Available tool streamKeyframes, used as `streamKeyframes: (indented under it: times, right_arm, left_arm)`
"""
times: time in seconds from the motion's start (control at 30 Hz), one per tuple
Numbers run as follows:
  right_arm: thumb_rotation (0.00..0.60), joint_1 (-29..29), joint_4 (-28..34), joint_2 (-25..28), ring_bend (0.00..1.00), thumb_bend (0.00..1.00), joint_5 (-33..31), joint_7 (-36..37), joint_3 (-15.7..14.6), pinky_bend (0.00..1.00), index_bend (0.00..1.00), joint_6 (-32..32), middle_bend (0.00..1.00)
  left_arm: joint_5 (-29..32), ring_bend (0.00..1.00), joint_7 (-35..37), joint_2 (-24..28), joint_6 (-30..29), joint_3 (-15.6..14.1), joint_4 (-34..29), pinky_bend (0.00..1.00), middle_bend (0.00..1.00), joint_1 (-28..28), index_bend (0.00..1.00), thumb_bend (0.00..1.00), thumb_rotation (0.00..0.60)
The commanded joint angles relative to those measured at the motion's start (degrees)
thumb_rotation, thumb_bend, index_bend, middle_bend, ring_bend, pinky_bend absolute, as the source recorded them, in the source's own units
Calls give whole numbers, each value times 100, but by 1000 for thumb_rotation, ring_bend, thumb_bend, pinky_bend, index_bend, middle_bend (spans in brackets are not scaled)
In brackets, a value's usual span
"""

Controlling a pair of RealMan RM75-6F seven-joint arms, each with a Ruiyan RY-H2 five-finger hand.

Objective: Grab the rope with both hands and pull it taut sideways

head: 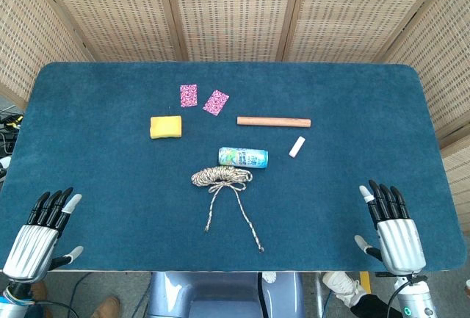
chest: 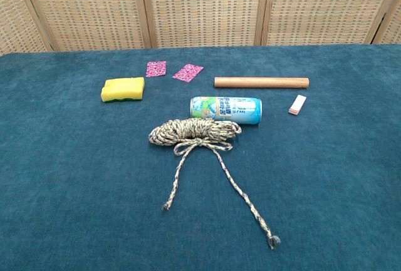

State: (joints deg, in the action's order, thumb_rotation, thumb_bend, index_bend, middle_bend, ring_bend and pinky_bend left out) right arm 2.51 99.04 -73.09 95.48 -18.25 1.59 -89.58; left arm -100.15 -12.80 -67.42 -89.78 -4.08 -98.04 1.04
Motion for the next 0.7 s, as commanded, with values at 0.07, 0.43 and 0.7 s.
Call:
streamKeyframes:
  times: [0.07,0.43,0.7]
  right_arm:
    - [600,3,-1,2,0,0,-17,-4,-4,0,55,20,0]
    - [600,397,-9,80,0,0,164,-308,-48,0,106,659,0]
    - [600,1498,12,417,0,305,722,-326,-136,0,236,2221,0]
  left_arm:
    - [17,0,-20,-13,14,5,6,0,0,2,0,0,600]
    - [45,0,-239,-108,141,15,-27,0,0,42,0,0,600]
    - [210,0,-477,-202,323,77,-100,0,0,106,0,0,600]
